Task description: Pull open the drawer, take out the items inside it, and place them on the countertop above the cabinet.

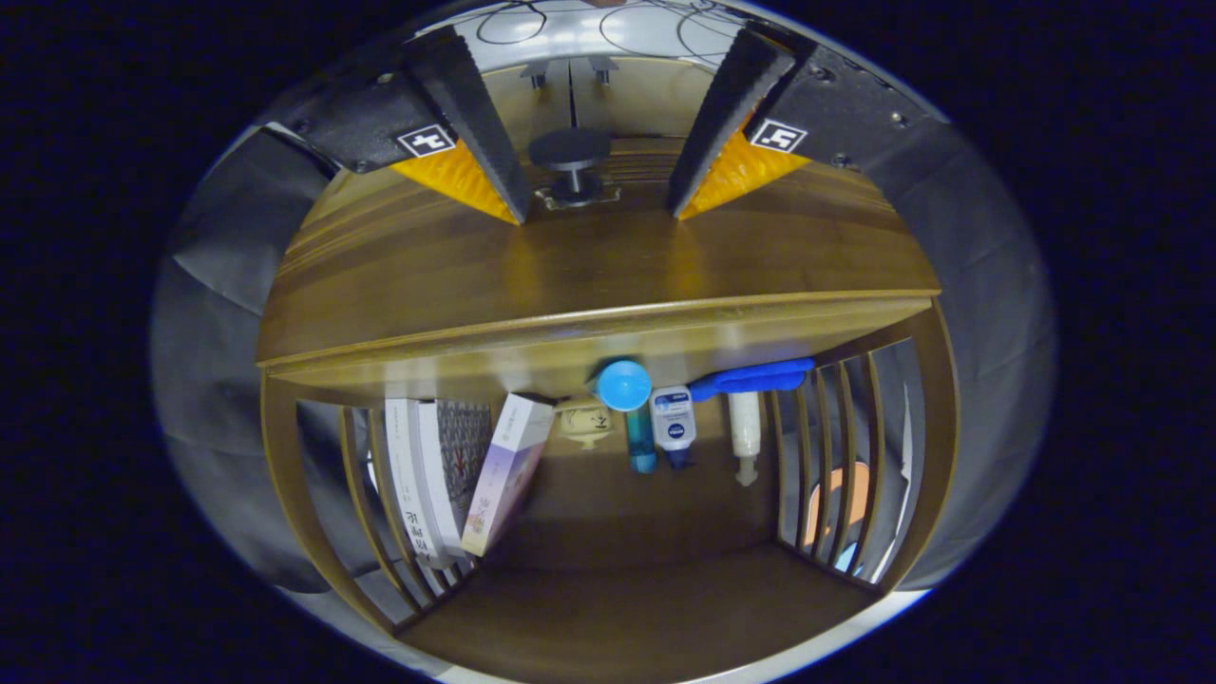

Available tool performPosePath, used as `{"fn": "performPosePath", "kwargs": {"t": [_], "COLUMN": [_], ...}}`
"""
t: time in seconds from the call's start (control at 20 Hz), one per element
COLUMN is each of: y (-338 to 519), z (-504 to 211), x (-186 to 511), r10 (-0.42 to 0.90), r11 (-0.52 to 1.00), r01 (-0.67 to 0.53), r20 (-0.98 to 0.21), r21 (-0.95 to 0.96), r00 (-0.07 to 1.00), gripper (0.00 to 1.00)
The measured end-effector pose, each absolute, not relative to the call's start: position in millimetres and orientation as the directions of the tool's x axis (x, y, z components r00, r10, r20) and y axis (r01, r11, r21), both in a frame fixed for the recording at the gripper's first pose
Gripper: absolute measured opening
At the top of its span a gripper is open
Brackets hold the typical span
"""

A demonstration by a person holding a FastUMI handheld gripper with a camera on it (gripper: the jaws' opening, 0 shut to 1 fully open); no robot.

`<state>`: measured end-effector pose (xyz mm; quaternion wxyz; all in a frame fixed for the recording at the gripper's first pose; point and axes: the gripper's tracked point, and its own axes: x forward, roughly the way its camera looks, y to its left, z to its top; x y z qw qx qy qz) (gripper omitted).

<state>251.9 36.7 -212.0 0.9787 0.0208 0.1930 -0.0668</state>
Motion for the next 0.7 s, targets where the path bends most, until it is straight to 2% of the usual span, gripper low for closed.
{"fn": "performPosePath", "kwargs": {"t": [0.25, 0.7], "y": [53, 80], "z": [-167, -81], "x": [224, 94], "r10": [-0.068, 0.069], "r11": [0.997, 0.997], "r01": [0.080, -0.072], "r20": [-0.323, -0.286], "r21": [0.022, 0.000], "r00": [0.944, 0.956], "gripper": [0.97, 0.98]}}
